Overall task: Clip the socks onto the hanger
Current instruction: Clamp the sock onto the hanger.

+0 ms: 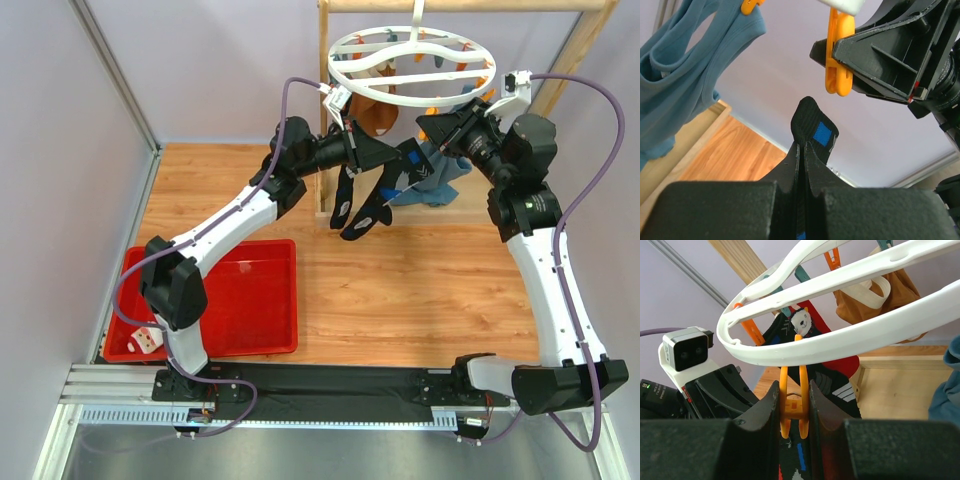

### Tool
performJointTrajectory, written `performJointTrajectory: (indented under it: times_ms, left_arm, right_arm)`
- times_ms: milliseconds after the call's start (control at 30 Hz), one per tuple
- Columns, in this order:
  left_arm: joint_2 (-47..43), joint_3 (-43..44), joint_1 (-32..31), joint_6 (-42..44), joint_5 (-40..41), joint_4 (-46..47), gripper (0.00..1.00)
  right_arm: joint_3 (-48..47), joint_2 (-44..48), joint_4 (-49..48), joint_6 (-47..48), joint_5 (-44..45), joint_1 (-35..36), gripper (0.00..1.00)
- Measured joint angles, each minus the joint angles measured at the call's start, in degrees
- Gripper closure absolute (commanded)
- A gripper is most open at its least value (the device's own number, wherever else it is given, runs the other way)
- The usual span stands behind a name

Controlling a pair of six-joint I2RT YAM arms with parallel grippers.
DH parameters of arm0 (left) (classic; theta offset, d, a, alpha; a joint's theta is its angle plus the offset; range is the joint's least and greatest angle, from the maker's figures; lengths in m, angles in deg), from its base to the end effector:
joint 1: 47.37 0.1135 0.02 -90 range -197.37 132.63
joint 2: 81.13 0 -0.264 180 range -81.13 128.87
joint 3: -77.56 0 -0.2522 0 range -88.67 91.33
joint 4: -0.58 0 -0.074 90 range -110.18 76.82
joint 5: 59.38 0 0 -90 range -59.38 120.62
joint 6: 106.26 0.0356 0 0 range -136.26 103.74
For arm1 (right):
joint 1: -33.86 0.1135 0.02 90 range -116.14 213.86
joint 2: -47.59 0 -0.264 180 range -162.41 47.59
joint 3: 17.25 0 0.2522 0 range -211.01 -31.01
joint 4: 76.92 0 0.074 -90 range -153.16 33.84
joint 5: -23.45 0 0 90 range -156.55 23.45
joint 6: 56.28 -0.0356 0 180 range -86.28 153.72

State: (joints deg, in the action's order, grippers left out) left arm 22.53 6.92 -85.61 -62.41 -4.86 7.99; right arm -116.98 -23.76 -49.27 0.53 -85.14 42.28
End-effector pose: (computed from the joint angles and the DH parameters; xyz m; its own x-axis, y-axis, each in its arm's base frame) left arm 0.3278 -0.2846 0.4184 -0.5603 -0.3062 -0.7697 0.7852 0.0994 -0.6112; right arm 0.2607 0.0501 0.4849 -0.2380 0.4893 -0.8390 -0.3869 0.7446 0.5440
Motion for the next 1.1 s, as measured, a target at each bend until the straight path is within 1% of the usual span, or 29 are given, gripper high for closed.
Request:
performJointTrajectory:
  times_ms: [267,533,767,1000,1100]
  left_arm:
    - [0.1,0.7,0.0,-0.3,0.0,0.4,1.00]
    - [1.7,5.0,-0.5,-1.4,0.0,0.7,1.00]
    - [3.5,6.9,-0.9,-1.8,0.0,0.8,1.00]
    - [6.1,9.6,-0.9,-4.1,0.2,1.6,1.00]
    - [7.0,10.3,-0.9,-5.4,0.5,2.6,1.00]
  right_arm:
    - [0.0,0.0,0.0,0.0,0.0,0.0,1.00]
    - [0.0,0.0,0.0,0.0,-0.1,0.0,1.00]
    - [0.0,0.0,0.0,0.0,-0.2,0.0,1.00]
    - [0.0,0.1,-0.1,-0.1,-0.4,-0.1,1.00]
    - [0.1,0.3,0.0,0.0,-0.4,-0.1,0.85]
